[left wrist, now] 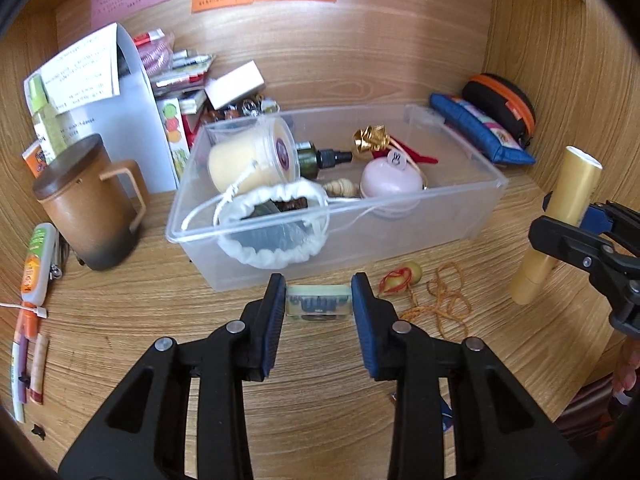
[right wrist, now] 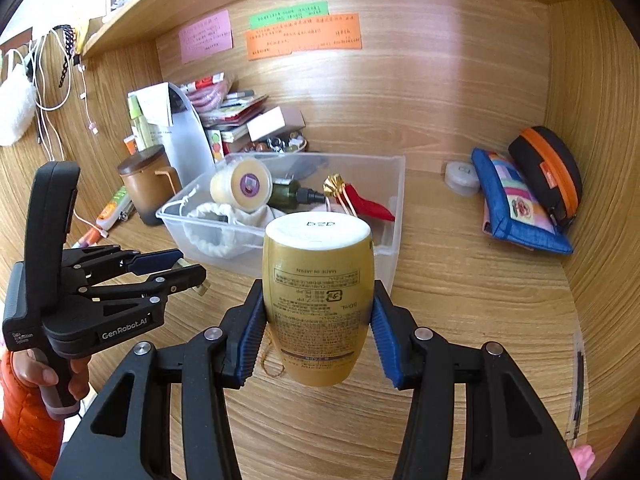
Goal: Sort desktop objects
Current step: 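Grasp the green dotted block with the left gripper while the right gripper holds the bottle, then carry the green block and yellow bottle over the clear box with both grippers, then open the left gripper to drop the block while the right gripper releases the bottle into the box, then move the left gripper to the blue Max card box while the right gripper approaches the gourd charm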
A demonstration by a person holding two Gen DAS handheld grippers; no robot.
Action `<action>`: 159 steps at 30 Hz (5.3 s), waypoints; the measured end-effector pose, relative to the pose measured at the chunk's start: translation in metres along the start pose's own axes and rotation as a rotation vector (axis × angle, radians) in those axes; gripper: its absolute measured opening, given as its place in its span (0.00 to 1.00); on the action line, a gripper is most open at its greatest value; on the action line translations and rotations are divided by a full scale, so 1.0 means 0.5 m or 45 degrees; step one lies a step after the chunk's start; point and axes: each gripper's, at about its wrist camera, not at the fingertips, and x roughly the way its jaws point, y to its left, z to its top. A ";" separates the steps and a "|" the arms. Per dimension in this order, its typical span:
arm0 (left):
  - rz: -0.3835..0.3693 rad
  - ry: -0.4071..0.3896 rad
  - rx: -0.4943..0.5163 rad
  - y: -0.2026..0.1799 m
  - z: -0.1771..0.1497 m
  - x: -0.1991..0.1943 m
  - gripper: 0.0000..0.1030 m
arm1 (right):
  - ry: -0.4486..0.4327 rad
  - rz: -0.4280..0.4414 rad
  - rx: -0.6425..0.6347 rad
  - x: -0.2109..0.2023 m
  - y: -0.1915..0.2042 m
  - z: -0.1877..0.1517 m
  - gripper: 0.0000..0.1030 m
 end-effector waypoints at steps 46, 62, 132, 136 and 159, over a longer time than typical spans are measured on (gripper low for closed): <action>-0.071 -0.124 0.047 0.009 0.178 0.012 0.32 | -0.103 -0.038 -0.058 0.057 -0.016 0.167 0.44; -0.130 -0.026 0.091 -0.012 0.181 0.103 0.32 | 0.019 -0.036 -0.051 0.146 -0.047 0.147 0.44; -0.011 -0.195 -0.060 0.041 0.147 -0.043 0.90 | -0.041 -0.099 -0.087 0.055 -0.017 0.128 0.71; 0.006 -0.212 -0.059 0.041 0.128 -0.073 0.93 | -0.048 -0.102 -0.064 0.024 -0.020 0.112 0.71; -0.032 0.074 -0.041 -0.031 -0.078 -0.028 0.93 | 0.037 -0.089 0.011 -0.014 -0.015 -0.004 0.71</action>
